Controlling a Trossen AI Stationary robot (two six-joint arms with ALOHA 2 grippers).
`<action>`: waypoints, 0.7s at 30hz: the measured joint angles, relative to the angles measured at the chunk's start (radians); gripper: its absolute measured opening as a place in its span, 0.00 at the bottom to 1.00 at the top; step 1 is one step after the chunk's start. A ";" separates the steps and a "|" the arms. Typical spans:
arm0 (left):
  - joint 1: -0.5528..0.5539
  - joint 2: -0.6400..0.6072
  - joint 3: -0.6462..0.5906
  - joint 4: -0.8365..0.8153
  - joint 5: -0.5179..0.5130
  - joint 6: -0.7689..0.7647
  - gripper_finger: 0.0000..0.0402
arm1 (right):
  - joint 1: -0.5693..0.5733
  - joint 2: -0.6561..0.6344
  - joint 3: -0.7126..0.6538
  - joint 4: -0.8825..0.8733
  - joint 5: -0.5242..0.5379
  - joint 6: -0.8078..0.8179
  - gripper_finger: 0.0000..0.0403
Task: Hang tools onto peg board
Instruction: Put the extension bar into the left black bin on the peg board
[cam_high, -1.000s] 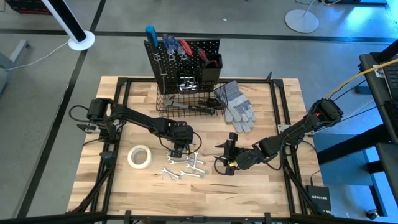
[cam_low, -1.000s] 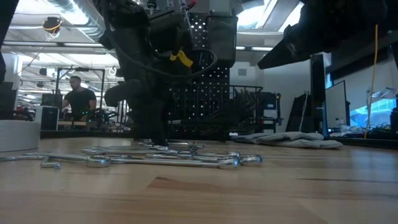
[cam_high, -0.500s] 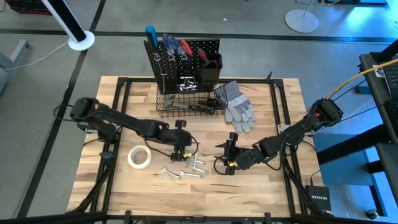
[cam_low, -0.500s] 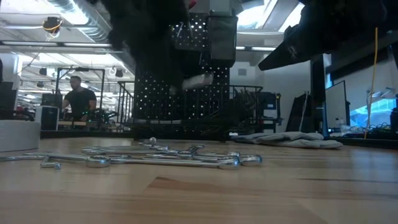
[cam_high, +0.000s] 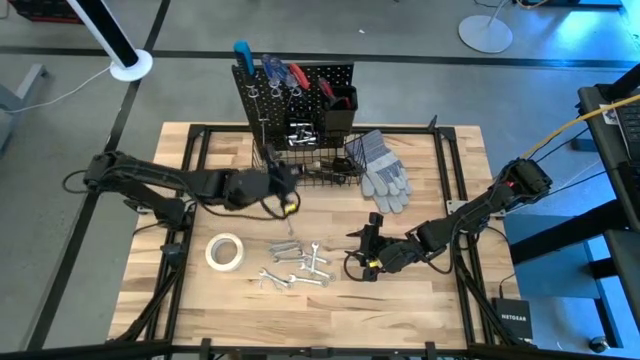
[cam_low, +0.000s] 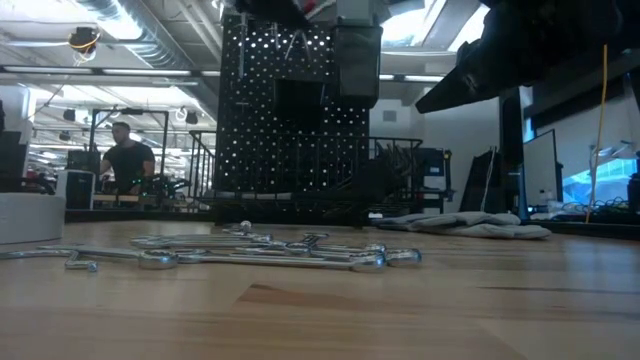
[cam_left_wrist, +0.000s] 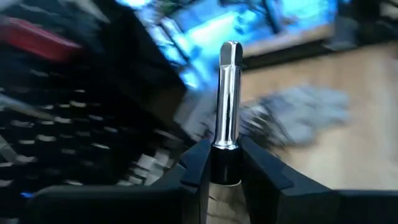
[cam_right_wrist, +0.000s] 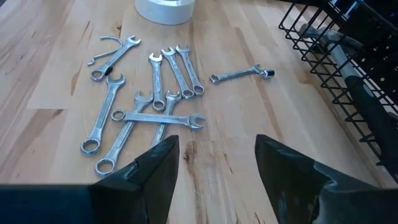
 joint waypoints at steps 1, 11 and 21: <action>0.013 -0.001 0.000 0.034 -0.013 0.026 0.16 | 0.000 0.000 0.000 -0.001 0.000 0.000 0.54; 0.218 -0.001 0.000 0.123 -0.014 0.014 0.17 | 0.000 0.000 0.000 -0.005 0.000 0.000 0.54; 0.311 -0.001 0.000 0.117 0.182 -0.148 0.17 | 0.000 0.000 0.000 -0.006 0.000 0.000 0.54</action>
